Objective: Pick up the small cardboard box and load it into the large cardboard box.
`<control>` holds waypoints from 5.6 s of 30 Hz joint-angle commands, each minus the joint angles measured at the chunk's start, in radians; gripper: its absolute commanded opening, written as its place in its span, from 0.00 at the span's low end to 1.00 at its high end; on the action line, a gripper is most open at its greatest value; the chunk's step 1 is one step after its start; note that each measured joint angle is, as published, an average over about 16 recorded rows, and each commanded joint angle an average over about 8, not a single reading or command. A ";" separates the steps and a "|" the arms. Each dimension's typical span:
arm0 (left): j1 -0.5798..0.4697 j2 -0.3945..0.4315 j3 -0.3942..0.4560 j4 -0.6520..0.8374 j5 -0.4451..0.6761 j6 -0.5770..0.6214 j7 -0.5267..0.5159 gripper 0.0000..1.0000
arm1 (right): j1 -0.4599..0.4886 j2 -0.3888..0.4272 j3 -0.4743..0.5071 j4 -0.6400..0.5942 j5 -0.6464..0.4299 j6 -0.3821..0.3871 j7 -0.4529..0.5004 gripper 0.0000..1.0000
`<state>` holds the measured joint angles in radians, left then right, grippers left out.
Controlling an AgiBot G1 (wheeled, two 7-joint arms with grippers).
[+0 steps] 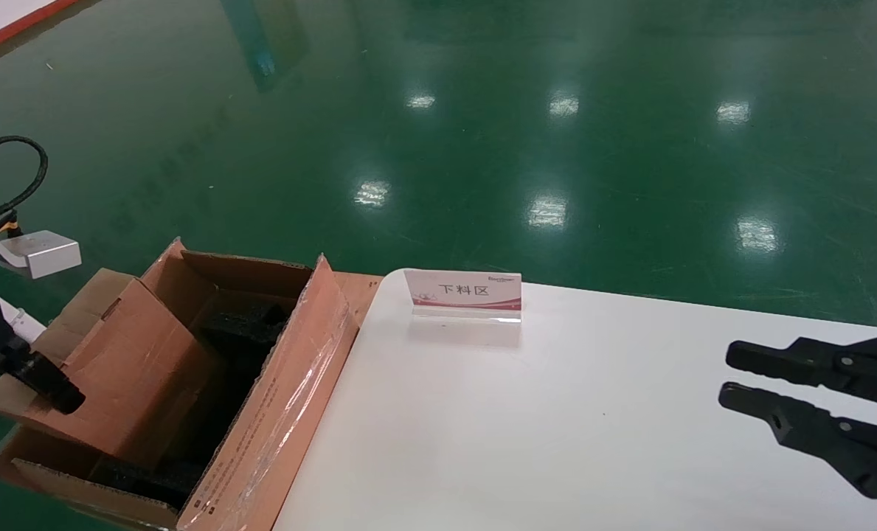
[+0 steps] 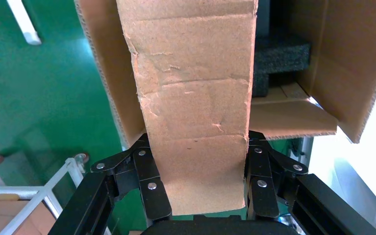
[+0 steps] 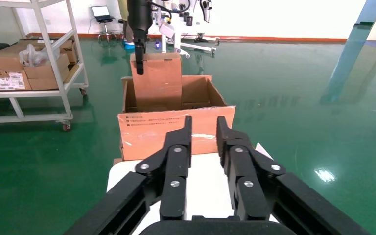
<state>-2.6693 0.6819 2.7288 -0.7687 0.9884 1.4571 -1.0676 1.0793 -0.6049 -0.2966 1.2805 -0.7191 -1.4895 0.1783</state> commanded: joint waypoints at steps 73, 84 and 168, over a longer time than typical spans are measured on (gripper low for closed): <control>0.419 0.126 -0.053 0.343 -0.058 -0.153 0.016 0.00 | 0.001 0.002 -0.004 0.000 0.003 0.002 -0.002 1.00; 0.473 0.143 -0.062 0.425 -0.076 -0.126 0.044 0.01 | 0.001 0.002 -0.004 0.000 0.003 0.002 -0.002 1.00; 0.133 -0.042 -0.473 -0.342 -0.151 -0.182 0.340 1.00 | 0.002 0.002 -0.006 -0.002 0.004 0.003 -0.004 1.00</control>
<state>-2.5308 0.6402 2.2485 -1.1115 0.8375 1.2757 -0.7258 1.0808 -0.6026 -0.3022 1.2786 -0.7155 -1.4870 0.1746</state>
